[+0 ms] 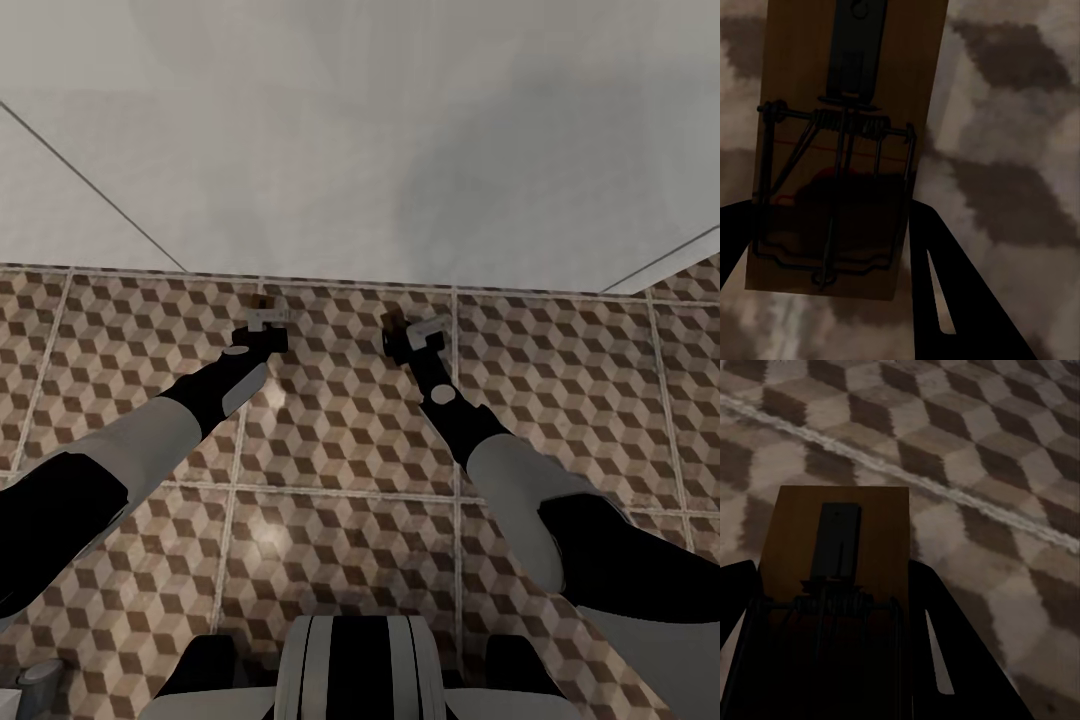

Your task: Take the four mousetraps from the cabinet in the bathroom and place them on the bathroom floor. Make sure all four end up on the same floor surface, and ensure that at least two of them are either under or directly next to the same bathroom sink.

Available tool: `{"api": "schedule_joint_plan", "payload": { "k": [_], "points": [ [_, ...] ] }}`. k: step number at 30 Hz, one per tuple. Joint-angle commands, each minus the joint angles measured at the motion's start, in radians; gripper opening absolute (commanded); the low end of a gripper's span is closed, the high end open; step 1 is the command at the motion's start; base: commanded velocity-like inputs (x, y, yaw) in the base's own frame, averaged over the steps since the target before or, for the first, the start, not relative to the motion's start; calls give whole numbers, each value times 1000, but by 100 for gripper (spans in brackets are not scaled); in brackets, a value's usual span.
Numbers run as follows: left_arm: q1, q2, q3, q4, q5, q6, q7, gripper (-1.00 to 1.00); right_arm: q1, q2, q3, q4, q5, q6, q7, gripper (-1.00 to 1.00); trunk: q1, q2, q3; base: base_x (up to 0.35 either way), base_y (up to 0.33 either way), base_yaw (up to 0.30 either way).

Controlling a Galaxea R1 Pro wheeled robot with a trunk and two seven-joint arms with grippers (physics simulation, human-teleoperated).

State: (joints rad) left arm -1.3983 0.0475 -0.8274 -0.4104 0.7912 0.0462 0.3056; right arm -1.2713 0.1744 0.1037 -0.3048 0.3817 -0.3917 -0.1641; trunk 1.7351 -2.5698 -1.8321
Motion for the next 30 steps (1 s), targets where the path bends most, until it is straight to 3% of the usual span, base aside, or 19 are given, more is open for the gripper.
{"api": "schedule_joint_plan", "payload": {
  "k": [1,9,19,26,30],
  "points": [
    [-1,2,-9,-4,2,6,12,-100,-1,0,3,0,7,-1,-8,-100,0,0,-1,0,0,0],
    [0,3,-9,-23,2,6,12,-100,-1,0,-8,-10,6,13,-7,-100,0,0,-1,0,0,0],
    [1,5,-9,-86,2,41,21,-100,-4,0,-12,-12,5,105,-5,-100,0,0,-1,0,0,0],
    [8,42,-9,-237,2,128,130,-100,-6,0,-12,-10,5,134,-5,-100,0,0,-1,0,0,0],
    [14,52,-9,-275,2,144,150,-100,-6,0,-11,-10,5,142,-5,-100,0,0,-1,0,0,0]
  ]
}}
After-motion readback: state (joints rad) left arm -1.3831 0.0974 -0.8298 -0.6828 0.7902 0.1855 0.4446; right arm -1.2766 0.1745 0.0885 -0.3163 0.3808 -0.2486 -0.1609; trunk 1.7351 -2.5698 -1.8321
